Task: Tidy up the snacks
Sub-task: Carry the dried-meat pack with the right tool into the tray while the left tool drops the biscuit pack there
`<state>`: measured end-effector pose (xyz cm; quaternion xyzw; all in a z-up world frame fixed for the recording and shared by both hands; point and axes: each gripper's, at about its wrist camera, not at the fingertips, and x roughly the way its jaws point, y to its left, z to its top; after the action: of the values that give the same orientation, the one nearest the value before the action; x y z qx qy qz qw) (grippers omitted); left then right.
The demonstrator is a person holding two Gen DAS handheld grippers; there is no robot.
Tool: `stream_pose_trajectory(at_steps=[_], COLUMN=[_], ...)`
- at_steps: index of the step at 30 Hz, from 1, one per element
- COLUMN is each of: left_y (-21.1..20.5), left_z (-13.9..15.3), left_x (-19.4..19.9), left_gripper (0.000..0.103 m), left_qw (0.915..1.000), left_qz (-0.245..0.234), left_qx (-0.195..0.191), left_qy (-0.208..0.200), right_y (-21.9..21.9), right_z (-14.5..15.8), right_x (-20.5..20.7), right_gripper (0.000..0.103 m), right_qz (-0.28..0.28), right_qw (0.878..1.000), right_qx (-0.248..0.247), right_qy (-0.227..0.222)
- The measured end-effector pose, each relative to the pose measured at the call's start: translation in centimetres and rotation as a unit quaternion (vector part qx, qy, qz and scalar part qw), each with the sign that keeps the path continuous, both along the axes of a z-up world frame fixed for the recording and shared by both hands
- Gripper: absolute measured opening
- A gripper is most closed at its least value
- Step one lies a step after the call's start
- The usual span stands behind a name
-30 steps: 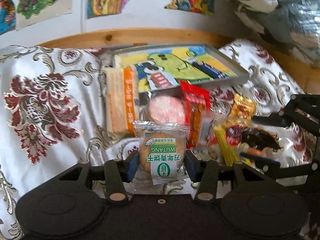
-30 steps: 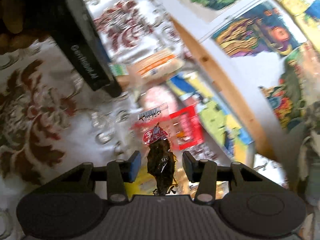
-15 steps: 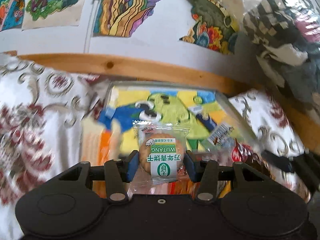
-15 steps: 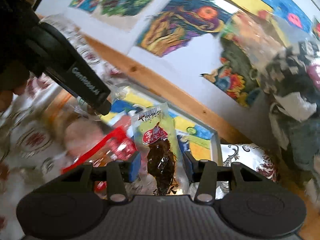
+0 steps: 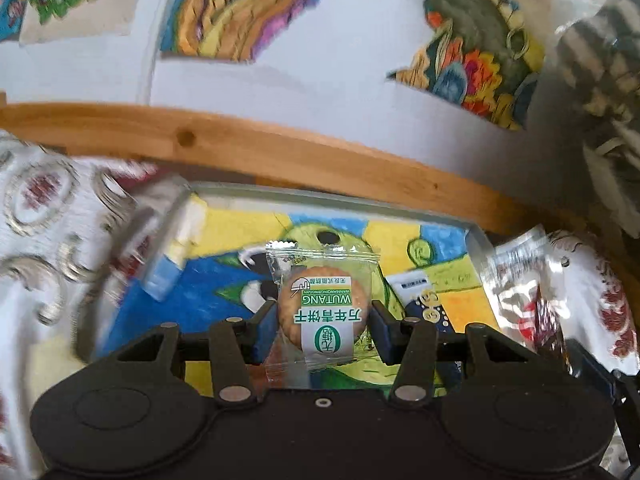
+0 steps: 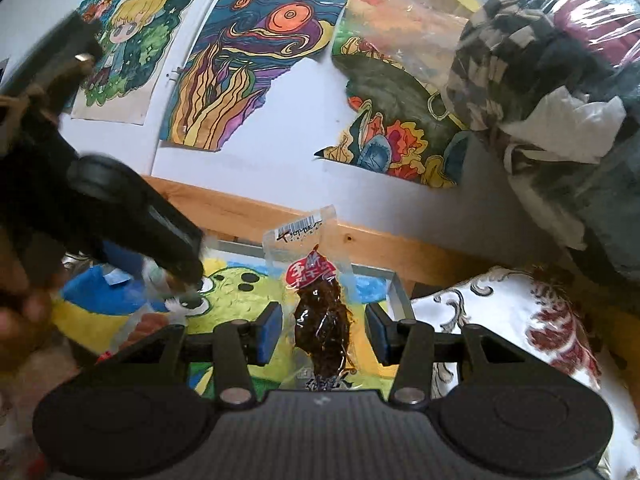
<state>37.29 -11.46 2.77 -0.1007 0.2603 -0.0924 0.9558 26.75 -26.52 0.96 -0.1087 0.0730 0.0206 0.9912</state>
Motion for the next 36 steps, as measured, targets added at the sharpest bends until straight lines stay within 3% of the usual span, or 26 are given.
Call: stream_pose_trajectory(at_steps=[5,10,23,25,26,29,31,36], left_y=[-1.9,-2.5,-2.3,-2.3,-2.2,-2.1,-1.9,-1.1], left_z=[-1.7,-2.6,-3.3,-3.2,-3.2,-2.8,-2.4,-0.7], left_x=[1.4,1.6,2.0,2.0,2.0,1.7,1.3,-1.0], left_gripper=[0.051,0.051,0.051,0.060,0.063,0.072,0.079,0.099], left_qw=[0.9997,0.9992,0.9981,0.9981,0.9980,0.9984,0.9985,0.9989], left_qz=[-0.007,-0.019,-0.010,-0.009,-0.007,-0.001,0.004,0.021], left_qx=[0.001,0.019,0.025,0.025,0.023,0.019,0.022,0.039], left_qy=[0.023,0.029,0.055,0.057,0.058,0.053,0.050,0.014], right_y=[-1.0,-1.9,-2.4,-2.5,-2.5,-2.6,-2.7,-3.1], right_z=[-0.6,-1.6,-2.6,-2.7,-2.7,-2.5,-2.4,-1.4], right_x=[2.2,4.2,5.4,5.5,5.4,5.3,5.0,4.0], right_gripper=[0.050,0.050,0.051,0.053,0.055,0.073,0.090,0.099], right_qz=[-0.006,-0.007,-0.002,-0.006,-0.008,-0.009,-0.011,-0.023], right_qw=[1.000,0.998,0.994,0.994,0.994,0.993,0.993,0.991], right_qx=[0.024,0.059,0.080,0.083,0.083,0.088,0.092,0.111], right_qy=[0.000,0.033,0.074,0.077,0.075,0.074,0.071,0.063])
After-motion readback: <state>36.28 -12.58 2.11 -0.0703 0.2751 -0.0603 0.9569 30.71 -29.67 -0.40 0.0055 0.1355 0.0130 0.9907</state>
